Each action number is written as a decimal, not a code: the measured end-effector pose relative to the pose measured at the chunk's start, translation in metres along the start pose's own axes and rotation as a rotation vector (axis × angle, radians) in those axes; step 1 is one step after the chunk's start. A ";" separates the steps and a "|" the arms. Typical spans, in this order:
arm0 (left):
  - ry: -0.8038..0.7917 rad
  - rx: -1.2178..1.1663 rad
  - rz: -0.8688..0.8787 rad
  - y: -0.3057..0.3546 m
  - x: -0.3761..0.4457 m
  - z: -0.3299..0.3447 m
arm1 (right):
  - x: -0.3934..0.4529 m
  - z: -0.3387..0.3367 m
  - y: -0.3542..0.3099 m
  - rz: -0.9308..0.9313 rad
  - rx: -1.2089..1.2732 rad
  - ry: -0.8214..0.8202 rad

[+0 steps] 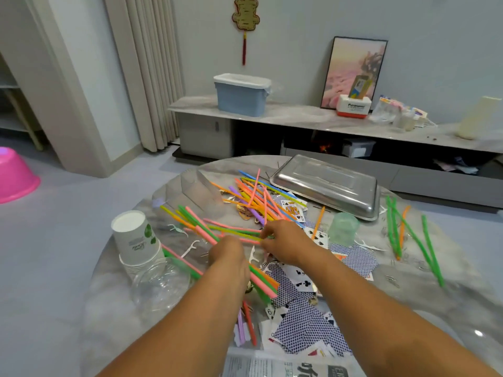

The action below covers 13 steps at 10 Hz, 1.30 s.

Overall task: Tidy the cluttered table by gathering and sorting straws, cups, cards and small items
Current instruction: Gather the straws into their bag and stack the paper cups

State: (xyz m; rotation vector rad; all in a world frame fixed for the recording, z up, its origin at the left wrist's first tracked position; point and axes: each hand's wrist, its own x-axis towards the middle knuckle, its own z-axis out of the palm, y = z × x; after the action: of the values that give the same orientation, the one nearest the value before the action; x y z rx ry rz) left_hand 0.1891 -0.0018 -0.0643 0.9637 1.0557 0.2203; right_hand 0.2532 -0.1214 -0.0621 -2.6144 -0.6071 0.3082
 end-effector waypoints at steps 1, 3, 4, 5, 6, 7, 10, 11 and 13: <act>0.005 -0.014 -0.060 -0.004 0.024 0.001 | 0.019 0.019 -0.016 -0.061 -0.172 -0.064; -0.071 -0.106 -0.053 -0.003 0.042 0.002 | 0.035 0.025 -0.025 -0.044 -0.409 -0.107; -0.114 -0.118 -0.069 -0.005 0.040 0.008 | 0.032 0.023 -0.029 -0.012 -0.354 -0.146; -0.162 -0.145 -0.073 -0.008 0.041 0.011 | 0.023 0.020 -0.030 0.015 -0.182 -0.211; -0.175 -0.096 -0.069 -0.009 0.039 0.013 | 0.012 0.011 -0.027 0.011 0.020 -0.294; -0.187 -0.038 -0.059 -0.012 0.037 0.013 | 0.001 -0.001 -0.027 0.032 0.149 -0.323; -0.001 0.187 0.125 -0.017 0.029 0.013 | 0.004 -0.023 -0.011 0.075 -0.055 -0.131; 0.006 0.285 0.205 -0.022 0.026 0.018 | 0.003 -0.018 -0.003 0.090 -0.098 -0.085; 0.017 0.557 0.188 -0.028 0.028 0.022 | 0.010 -0.010 0.020 0.260 -0.136 0.062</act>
State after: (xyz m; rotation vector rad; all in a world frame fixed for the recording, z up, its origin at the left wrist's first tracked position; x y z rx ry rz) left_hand 0.2141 -0.0147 -0.1002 1.5675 1.0632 0.0864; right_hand 0.2725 -0.1364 -0.0641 -2.8257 -0.2749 0.2722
